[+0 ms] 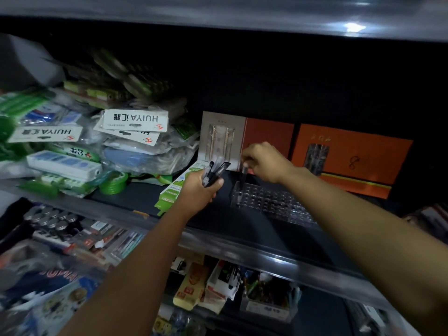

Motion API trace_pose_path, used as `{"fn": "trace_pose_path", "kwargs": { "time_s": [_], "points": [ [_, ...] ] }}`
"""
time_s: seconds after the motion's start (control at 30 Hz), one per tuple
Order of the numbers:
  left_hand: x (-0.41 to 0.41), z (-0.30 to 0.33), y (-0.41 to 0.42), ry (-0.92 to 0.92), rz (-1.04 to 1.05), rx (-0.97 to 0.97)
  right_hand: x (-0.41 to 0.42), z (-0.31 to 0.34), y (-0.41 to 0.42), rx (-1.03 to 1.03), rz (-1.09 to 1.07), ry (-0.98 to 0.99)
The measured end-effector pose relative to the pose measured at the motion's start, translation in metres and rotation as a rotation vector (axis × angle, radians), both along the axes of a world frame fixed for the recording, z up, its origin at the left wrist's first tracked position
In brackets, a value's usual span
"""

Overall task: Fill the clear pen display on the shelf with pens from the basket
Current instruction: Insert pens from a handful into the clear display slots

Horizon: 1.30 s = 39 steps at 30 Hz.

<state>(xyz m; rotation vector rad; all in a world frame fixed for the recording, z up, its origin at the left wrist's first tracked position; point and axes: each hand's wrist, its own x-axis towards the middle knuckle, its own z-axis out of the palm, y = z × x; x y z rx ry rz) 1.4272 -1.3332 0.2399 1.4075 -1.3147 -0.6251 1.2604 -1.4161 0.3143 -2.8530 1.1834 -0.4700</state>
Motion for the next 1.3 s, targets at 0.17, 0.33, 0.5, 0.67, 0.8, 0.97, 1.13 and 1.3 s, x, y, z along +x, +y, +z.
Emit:
{"fn": "trace_pose_path", "kwargs": {
  "time_s": [0.17,0.33,0.5,0.67,0.8,0.97,1.13,1.3],
  "points": [
    [0.000,0.001,0.001,-0.007,0.013,-0.011,0.001,0.002,0.001,-0.009,0.019,0.014],
    [-0.004,0.002,0.001,-0.002,0.011,-0.040,0.000,0.018,0.015,0.021,0.114,-0.163],
    [-0.012,0.005,0.001,0.024,-0.009,-0.083,-0.001,0.032,0.035,0.215,0.184,-0.212],
    [-0.029,0.016,0.008,0.058,-0.008,-0.098,-0.006,0.038,0.042,0.175,0.190,-0.306],
    [-0.039,0.021,0.009,0.079,-0.030,-0.073,-0.014,0.044,0.044,0.157,0.151,-0.284],
    [-0.040,0.021,0.009,0.010,-0.027,-0.043,-0.032,0.062,0.043,0.152,0.106,-0.363],
    [-0.037,0.026,0.010,-0.008,-0.039,-0.023,-0.048,0.080,0.035,0.201,0.075,-0.476],
    [-0.035,0.028,0.008,0.010,-0.030,-0.024,-0.056,0.099,0.042,0.172,0.065,-0.558]
  ]
}}
